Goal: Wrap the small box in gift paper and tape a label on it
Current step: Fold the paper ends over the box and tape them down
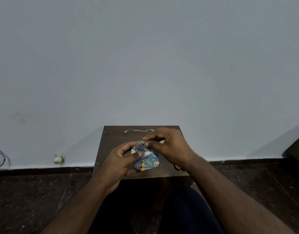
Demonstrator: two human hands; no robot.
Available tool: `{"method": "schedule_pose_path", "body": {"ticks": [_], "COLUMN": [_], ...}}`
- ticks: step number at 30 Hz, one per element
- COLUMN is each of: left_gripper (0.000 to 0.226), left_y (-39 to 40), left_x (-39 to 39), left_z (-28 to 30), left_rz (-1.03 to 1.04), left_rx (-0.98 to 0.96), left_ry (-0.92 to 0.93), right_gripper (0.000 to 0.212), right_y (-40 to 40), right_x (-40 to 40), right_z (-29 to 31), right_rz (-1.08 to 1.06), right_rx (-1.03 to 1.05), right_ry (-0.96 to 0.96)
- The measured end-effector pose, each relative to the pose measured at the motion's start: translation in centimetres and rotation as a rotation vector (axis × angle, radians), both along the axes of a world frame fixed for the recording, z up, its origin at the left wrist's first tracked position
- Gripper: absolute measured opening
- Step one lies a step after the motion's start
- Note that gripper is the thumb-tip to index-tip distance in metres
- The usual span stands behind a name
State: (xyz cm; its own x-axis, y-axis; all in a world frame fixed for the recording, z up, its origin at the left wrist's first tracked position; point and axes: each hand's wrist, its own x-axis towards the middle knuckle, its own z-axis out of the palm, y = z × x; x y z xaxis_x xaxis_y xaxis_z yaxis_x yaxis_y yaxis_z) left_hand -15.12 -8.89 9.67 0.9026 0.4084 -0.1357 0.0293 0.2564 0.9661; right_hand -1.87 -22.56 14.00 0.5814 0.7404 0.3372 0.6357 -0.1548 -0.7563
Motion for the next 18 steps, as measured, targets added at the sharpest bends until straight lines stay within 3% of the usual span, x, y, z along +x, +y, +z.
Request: {"method": "schedule_pose_path", "body": {"ticks": [8, 13, 18], "left_gripper": [0.023, 0.024, 0.027], "left_y": [0.1, 0.1, 0.3], "left_x": [0.2, 0.4, 0.3], "left_z": [0.1, -0.1, -0.2], "left_rz": [0.066, 0.116, 0.133], "left_rx": [0.005, 0.028, 0.022], "left_ry": [-0.012, 0.002, 0.006], "right_gripper": [0.023, 0.038, 0.036], "right_y": [-1.4, -2.6, -2.5], "right_x": [-0.2, -1.7, -1.9], "right_z": [0.1, -1.2, -2.1], "right_rz": [-0.058, 0.107, 0.099], "right_rx": [0.089, -0.082, -0.243], "right_ry": [0.053, -0.19, -0.344]}}
